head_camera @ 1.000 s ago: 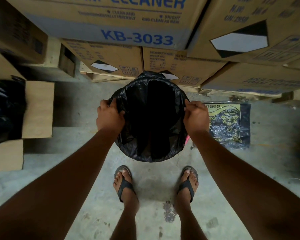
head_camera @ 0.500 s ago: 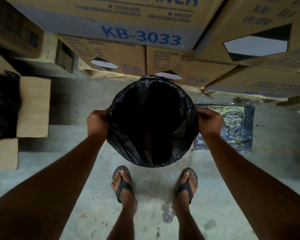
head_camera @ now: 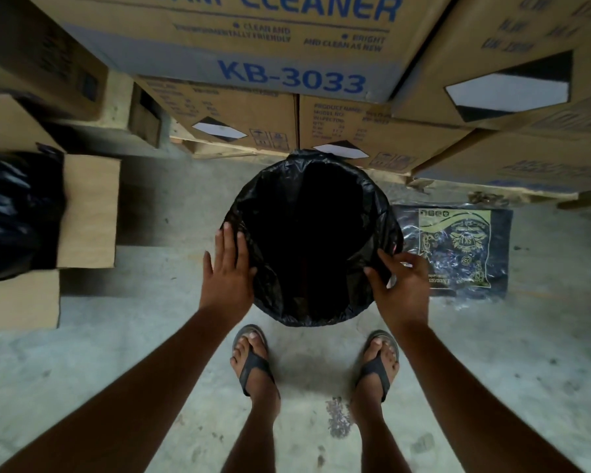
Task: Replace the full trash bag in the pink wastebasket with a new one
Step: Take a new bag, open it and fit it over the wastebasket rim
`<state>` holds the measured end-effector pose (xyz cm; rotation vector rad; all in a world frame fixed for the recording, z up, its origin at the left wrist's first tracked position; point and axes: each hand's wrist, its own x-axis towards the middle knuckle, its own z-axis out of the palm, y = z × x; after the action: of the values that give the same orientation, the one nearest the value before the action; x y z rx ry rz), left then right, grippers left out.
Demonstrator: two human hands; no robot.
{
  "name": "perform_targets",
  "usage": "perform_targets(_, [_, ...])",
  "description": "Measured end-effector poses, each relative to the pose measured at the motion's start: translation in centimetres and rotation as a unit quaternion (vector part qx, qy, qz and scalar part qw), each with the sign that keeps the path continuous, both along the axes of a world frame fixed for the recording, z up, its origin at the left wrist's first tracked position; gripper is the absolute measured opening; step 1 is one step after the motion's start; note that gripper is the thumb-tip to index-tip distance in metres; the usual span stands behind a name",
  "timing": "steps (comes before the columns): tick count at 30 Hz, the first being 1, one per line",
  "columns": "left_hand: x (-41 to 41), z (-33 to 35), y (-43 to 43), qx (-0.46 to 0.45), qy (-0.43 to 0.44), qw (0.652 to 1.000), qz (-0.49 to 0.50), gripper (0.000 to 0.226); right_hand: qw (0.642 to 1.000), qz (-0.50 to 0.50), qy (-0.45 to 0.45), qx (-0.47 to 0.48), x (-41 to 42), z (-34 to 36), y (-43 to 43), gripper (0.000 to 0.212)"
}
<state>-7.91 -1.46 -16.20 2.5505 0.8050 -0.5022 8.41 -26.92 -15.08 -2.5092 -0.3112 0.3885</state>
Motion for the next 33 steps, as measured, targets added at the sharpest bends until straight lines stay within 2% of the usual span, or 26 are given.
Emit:
perform_targets(3, [-0.1,-0.5,-0.9,-0.041,0.019,0.999,0.017,0.071,0.998,-0.047,-0.011,0.029,0.2,-0.5,0.0,0.030])
perform_targets(6, [0.1,-0.8,-0.9,-0.032,0.035,0.999,0.018,0.071,0.997,-0.057,-0.006,0.059,0.6,-1.0,-0.4,0.031])
perform_targets(11, [0.0,-0.5,-0.8,-0.022,0.054,0.998,0.003,0.075,0.964,-0.190,0.084,0.168,0.4,-0.8,-1.1,0.021])
perform_targets(13, [0.1,-0.4,-0.9,-0.019,0.058,0.998,-0.005,0.075,0.952,-0.211,0.118,0.186,0.8,-0.9,-1.6,0.020])
perform_targets(18, [0.3,-0.3,-1.0,-0.021,0.088,0.996,-0.009,0.084,0.998,-0.063,0.011,-0.003,1.8,-1.3,-2.9,0.025])
perform_targets(23, [0.4,-0.2,-1.1,-0.036,0.081,0.996,0.010,0.083,0.987,0.059,0.081,-0.121,3.7,-3.8,-3.0,0.030])
perform_targets(26, [0.3,0.9,-1.3,-0.024,0.026,0.999,0.038,0.073,0.996,-0.014,0.044,-0.074,5.1,-1.7,-2.1,0.028])
perform_targets(28, [0.2,1.5,-1.6,-0.007,-0.012,1.000,0.006,0.071,0.998,-0.054,0.011,-0.017,4.9,-0.1,-1.5,0.031])
perform_targets(29, [0.1,1.6,-1.8,0.000,-0.017,1.000,-0.018,0.073,0.999,-0.032,0.026,-0.008,4.3,0.3,-1.0,0.038])
perform_targets(31, [0.1,1.4,-2.3,0.004,0.008,0.999,-0.042,0.079,0.993,0.062,0.094,-0.028,2.4,0.4,-0.1,0.067])
perform_targets(33, [0.0,0.8,-2.4,-0.015,0.049,0.998,-0.022,0.085,0.984,0.093,0.151,-0.018,0.8,-0.3,0.6,0.091])
